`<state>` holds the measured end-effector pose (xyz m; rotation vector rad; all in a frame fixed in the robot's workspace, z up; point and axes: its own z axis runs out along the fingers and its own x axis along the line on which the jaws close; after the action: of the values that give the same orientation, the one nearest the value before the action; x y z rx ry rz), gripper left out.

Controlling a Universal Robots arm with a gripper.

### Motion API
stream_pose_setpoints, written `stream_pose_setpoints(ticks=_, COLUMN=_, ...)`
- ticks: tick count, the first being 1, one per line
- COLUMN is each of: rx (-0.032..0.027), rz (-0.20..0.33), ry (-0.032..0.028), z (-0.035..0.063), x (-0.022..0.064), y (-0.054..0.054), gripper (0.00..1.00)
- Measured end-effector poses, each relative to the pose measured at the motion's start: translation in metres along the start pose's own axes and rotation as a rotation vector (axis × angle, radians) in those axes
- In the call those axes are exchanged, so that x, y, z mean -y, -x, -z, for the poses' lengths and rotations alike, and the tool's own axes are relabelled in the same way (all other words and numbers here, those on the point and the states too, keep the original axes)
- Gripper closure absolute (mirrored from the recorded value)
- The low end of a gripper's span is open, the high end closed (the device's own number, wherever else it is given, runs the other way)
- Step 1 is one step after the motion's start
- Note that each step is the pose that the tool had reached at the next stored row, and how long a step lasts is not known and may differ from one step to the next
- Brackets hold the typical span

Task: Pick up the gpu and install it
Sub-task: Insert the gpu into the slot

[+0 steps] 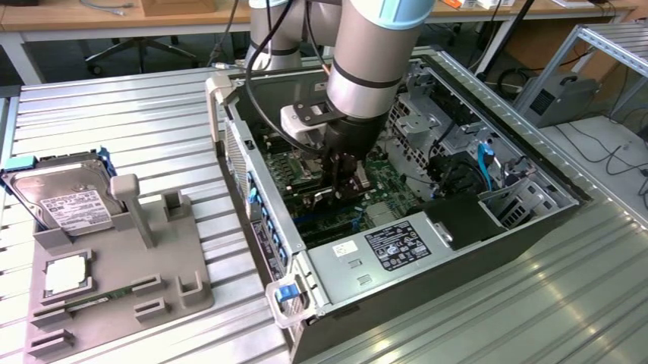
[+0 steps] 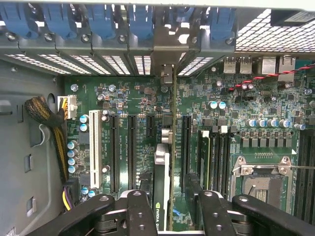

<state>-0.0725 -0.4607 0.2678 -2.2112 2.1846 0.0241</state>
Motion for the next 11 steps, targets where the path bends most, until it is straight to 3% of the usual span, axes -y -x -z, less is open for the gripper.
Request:
stream_pose_setpoints(ticks=4, rx=0.0000, rz=0.000, ry=0.0000, z=0.0000, x=0.0000, y=0.0000, gripper=0.59)
stream_pose_setpoints(ticks=5, rx=0.0000, rz=0.000, ry=0.0000, z=0.0000, x=0.0000, y=0.0000, gripper=0.60)
stream_pose_setpoints(ticks=7, rx=0.0000, rz=0.000, ry=0.0000, z=0.0000, x=0.0000, y=0.0000, gripper=0.73)
stream_pose_setpoints(ticks=11, rx=0.0000, rz=0.000, ry=0.0000, z=0.0000, x=0.0000, y=0.0000, gripper=0.73)
